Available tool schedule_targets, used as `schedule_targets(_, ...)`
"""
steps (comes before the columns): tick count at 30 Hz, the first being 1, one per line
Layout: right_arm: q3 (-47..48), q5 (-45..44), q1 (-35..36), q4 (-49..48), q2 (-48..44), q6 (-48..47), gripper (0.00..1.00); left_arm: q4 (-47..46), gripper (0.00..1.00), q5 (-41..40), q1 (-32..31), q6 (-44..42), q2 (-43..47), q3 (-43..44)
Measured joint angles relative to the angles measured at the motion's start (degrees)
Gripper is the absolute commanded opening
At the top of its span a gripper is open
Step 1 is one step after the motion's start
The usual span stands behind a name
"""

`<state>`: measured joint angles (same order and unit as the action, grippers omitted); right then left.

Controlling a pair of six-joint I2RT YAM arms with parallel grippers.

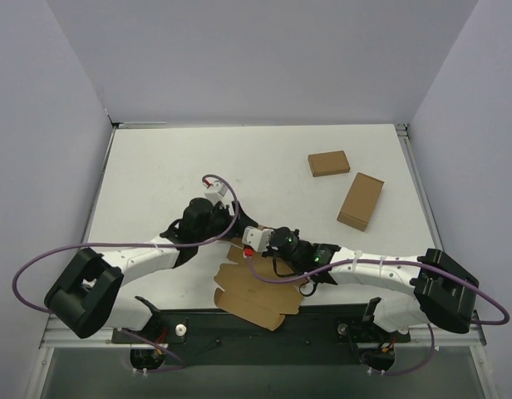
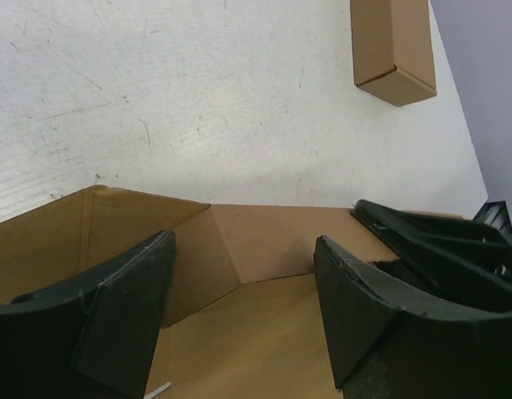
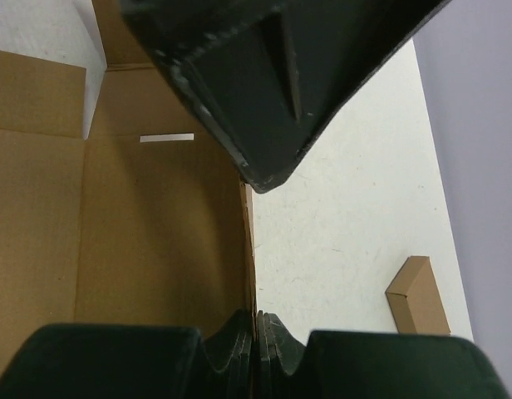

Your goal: Fold the paper box

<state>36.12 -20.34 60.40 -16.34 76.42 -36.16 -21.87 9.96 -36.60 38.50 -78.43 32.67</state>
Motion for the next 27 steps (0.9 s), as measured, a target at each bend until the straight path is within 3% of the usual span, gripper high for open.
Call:
schedule_targets(7,0.0,1.4,-1.5,0.2,0.0,0.7,0.05,-1.9,0.79,4.5,0.7,-10.2,6.7,-4.7)
schedule_targets(13,0.0,1.8,-1.9,0.3,0.0,1.5,0.05,-2.8,0.75,8.3,0.7,-16.3,6.1,-4.7)
schedule_targets(22,0.0,1.9,-1.9,0.8,0.0,1.6,0.05,-2.6,0.66,6.3,0.6,-21.9,2.5,-3.5)
schedule_targets(25,0.0,2.0,-1.9,0.8,0.0,1.7,0.05,-2.6,0.55,5.2,0.3,-23.2,1.4,-2.4)
schedule_targets(27,0.0,2.2,-1.9,0.7,0.0,1.8,0.06,-2.6,0.39,4.5,-0.4,-24.2,0.5,-1.7)
